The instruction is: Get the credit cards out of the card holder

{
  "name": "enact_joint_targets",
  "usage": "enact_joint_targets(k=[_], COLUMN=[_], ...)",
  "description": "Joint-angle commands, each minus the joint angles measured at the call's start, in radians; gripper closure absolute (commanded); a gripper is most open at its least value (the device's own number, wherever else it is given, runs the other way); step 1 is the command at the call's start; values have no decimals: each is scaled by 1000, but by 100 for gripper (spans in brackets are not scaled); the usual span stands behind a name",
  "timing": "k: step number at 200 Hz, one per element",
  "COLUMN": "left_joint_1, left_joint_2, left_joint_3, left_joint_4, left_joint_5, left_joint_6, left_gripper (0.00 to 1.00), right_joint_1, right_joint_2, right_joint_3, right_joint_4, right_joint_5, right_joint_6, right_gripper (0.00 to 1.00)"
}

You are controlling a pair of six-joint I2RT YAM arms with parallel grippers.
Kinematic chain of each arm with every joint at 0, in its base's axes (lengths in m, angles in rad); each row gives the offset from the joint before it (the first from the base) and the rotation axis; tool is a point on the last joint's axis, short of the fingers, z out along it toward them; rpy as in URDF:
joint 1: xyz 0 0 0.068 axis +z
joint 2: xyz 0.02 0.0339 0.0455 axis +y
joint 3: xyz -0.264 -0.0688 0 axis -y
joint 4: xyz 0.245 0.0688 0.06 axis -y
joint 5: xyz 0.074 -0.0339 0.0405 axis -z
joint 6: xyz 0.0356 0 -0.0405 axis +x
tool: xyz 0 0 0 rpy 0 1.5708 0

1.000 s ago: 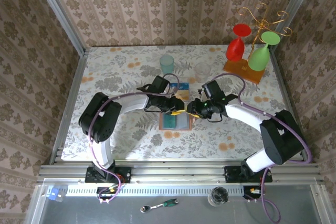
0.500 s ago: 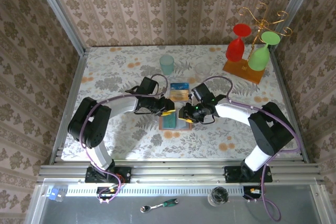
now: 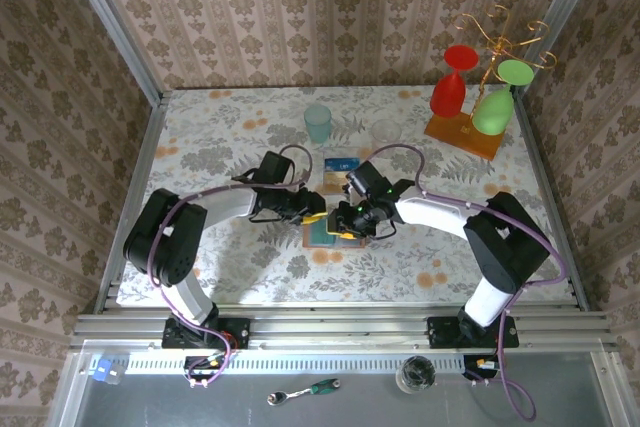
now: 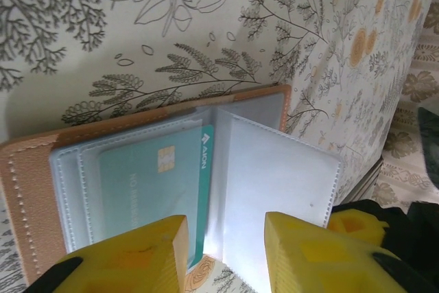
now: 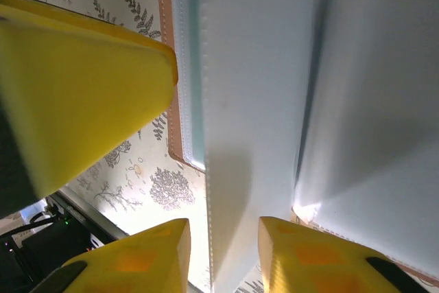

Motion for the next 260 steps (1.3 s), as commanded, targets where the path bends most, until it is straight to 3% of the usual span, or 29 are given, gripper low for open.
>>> enact_joint_targets(k=[1,85,136,183,260], left_joint_1=[13,28,29,31,31], left_joint_2=[-25,-31,-40,-27,7], left_joint_3=[-18,-56,-54,-52,-89], left_joint_4=[21,40,-16,-28,-28], left_joint_5=[24,26,-6,-13,-26], left_joint_6=[22,22,60,73,73], left_gripper=[65,65,65,65,66], right_joint_1=[6,5,0,-16,-30], right_joint_2=[25,36,-9,-12,16], right_joint_3=[10,-14,-7,-33,-61], right_joint_4=[-38,-46,-141,-139,-128], right_joint_5=[41,92,185,201,230], right_joint_6=[26,16,-32,-47,-74], right_gripper=[72,76,70,71,86])
